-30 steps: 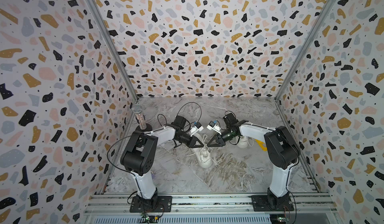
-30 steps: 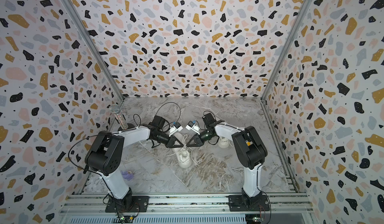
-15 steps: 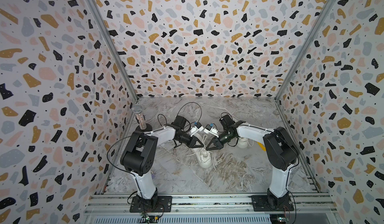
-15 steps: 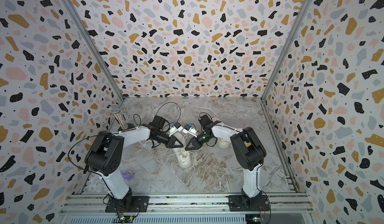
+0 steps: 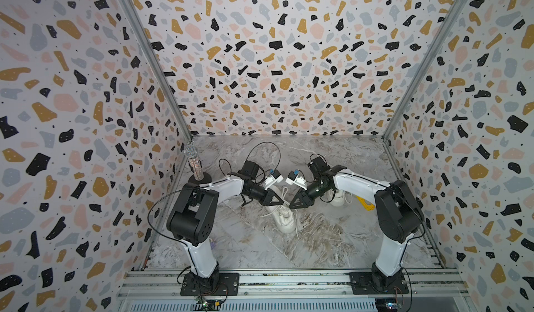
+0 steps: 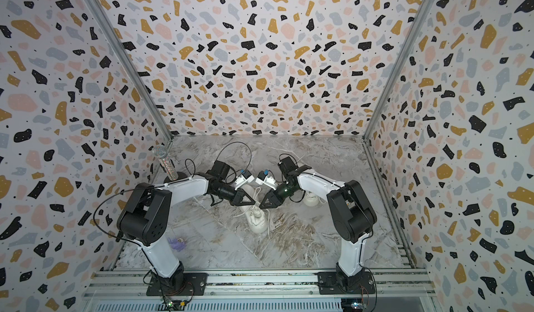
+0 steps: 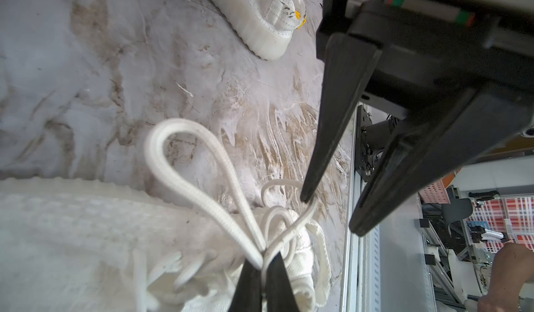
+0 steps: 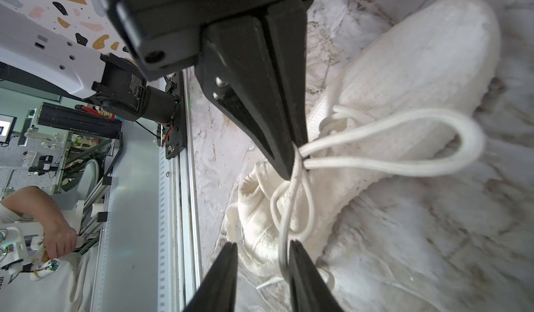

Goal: Tie the shoes
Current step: Cross the shoelace with the shoelace.

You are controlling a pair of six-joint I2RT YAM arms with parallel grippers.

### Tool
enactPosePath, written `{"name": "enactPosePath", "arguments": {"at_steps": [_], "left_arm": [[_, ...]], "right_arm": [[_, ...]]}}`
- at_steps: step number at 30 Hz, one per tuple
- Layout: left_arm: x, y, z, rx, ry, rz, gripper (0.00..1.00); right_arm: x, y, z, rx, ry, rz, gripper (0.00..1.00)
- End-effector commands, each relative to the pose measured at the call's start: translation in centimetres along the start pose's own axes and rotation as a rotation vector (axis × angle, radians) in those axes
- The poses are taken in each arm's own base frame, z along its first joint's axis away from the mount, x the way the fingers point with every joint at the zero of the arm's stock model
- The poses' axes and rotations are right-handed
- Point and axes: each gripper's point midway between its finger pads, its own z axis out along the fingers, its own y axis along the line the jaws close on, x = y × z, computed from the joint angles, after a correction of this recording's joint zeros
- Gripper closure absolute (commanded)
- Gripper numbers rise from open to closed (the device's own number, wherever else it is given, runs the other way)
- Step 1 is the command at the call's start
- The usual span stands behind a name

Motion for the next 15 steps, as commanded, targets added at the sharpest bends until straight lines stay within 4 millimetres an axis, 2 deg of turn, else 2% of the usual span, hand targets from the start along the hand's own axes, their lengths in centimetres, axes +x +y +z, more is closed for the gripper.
{"name": "enactPosePath", "arguments": {"at_steps": [1,4,7,15], "left_arm": [[-1.2,-1.4,-0.9,0.024,-0.044,0.080,1.00],[-1.2,-1.4,-0.8,0.030,-0.044,0.078,1.00],[-1.3,-1.5,-0.9,0.031,-0.047,0.082,1.00],[-1.3,-1.4,-0.8,0.033,-0.044,0.081,1.00]], "right_arm": [[-1.3,0.5,-1.4,0.032,-0.037,-0.022,0.61],[-1.6,-0.6,-1.1,0.055,-0.066,0.031,0.54],[-1.9,-0.8,-0.4,0.009,-0.091,0.082,0.49],[-2.4,-0.8,1.2,-0.116,-0.120,0.173,0.51]]}}
